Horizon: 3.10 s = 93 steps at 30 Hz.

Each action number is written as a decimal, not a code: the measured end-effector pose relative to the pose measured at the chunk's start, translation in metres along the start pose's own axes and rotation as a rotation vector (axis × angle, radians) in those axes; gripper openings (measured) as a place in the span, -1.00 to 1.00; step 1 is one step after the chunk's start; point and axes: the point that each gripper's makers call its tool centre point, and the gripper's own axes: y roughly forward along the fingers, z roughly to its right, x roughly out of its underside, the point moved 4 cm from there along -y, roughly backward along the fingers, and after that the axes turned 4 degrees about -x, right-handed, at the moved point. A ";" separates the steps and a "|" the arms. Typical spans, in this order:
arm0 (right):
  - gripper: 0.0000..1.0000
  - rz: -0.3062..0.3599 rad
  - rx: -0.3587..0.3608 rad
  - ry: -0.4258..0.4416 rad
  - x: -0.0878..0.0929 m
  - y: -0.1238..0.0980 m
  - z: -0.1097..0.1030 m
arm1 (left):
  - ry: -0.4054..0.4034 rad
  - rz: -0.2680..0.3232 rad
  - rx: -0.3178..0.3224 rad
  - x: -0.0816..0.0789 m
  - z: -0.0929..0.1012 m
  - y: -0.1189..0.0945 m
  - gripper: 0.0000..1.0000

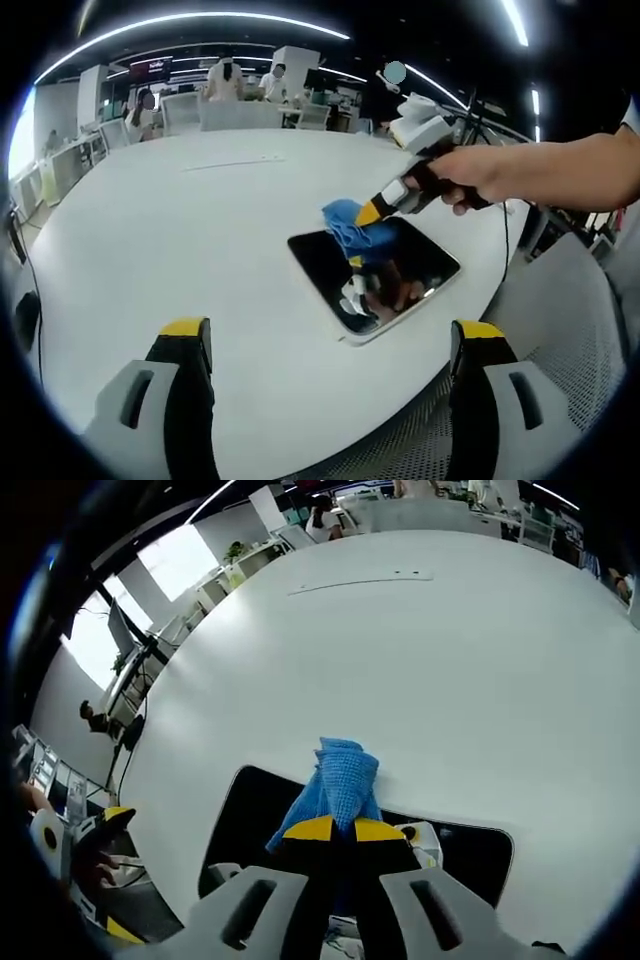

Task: Wipe the mirror surface with the cleaning cloth until all visible marks leave the cleaned area.

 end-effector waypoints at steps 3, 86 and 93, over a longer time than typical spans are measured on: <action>-1.00 0.001 0.004 0.001 0.001 -0.002 0.004 | 0.001 -0.002 0.000 0.000 0.000 0.000 0.97; -1.00 0.051 -0.022 0.054 0.095 -0.055 -0.007 | 0.018 -0.019 -0.006 0.003 0.000 0.000 0.95; -1.00 0.053 -0.035 0.067 0.103 -0.059 -0.010 | 0.020 -0.026 -0.005 0.005 -0.001 0.000 0.95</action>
